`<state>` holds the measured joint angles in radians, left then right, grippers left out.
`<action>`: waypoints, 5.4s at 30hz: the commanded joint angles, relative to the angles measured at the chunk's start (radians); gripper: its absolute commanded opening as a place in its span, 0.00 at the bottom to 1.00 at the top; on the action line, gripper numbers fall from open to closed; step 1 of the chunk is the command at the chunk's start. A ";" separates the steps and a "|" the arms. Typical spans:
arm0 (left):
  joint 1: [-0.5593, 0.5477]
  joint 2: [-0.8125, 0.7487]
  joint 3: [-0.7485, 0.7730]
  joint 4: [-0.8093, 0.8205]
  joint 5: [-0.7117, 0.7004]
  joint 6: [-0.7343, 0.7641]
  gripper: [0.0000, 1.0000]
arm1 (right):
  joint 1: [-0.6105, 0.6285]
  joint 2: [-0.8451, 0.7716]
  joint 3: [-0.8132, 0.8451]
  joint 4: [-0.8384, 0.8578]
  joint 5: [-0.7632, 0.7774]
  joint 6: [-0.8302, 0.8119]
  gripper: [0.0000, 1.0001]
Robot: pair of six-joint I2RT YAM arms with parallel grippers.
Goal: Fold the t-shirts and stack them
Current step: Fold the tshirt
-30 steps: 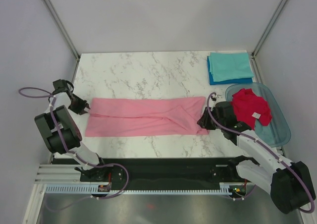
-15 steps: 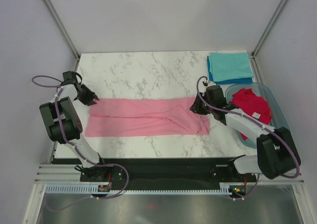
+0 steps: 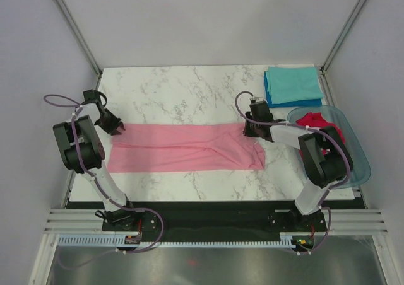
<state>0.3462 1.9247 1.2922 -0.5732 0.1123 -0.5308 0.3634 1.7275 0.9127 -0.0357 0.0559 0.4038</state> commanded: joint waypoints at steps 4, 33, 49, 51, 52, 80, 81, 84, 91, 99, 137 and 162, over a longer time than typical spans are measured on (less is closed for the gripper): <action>-0.013 0.071 0.114 0.013 -0.028 -0.008 0.36 | -0.023 0.135 0.150 -0.007 0.081 -0.030 0.27; -0.019 -0.013 -0.030 -0.043 -0.109 0.006 0.33 | -0.182 0.115 0.339 -0.201 -0.169 -0.057 0.49; -0.021 0.051 0.024 -0.040 -0.160 0.022 0.33 | -0.248 0.248 0.456 -0.095 -0.297 -0.071 0.06; -0.021 0.062 0.028 -0.040 -0.169 0.020 0.33 | -0.254 0.274 0.492 -0.101 -0.310 -0.079 0.01; -0.021 0.065 0.029 -0.040 -0.172 0.020 0.33 | -0.259 0.282 0.502 -0.101 -0.315 -0.079 0.00; -0.021 0.082 0.053 -0.042 -0.226 0.015 0.35 | -0.290 0.451 0.652 0.060 -0.390 -0.039 0.09; -0.021 0.079 0.052 -0.042 -0.217 0.017 0.35 | -0.290 0.457 0.673 0.042 -0.398 -0.040 0.13; -0.021 0.065 0.064 -0.048 -0.189 0.015 0.36 | -0.290 0.465 0.722 -0.044 -0.392 -0.043 0.20; -0.035 -0.036 0.117 -0.065 -0.123 0.018 0.42 | -0.287 0.322 0.736 -0.260 -0.341 -0.051 0.37; -0.128 -0.090 0.081 -0.050 -0.010 0.037 0.42 | -0.221 0.133 0.504 -0.339 -0.317 -0.040 0.26; -0.492 0.118 0.190 0.022 0.173 -0.012 0.34 | -0.113 -0.028 0.176 -0.290 -0.091 0.058 0.19; -0.595 -0.001 0.111 -0.013 -0.095 -0.011 0.42 | -0.012 -0.301 -0.102 -0.441 0.139 0.147 0.14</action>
<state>-0.2691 1.8812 1.3315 -0.5533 0.0525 -0.5365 0.3534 1.4582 0.7612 -0.4320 0.1581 0.5533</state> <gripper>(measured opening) 0.417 0.124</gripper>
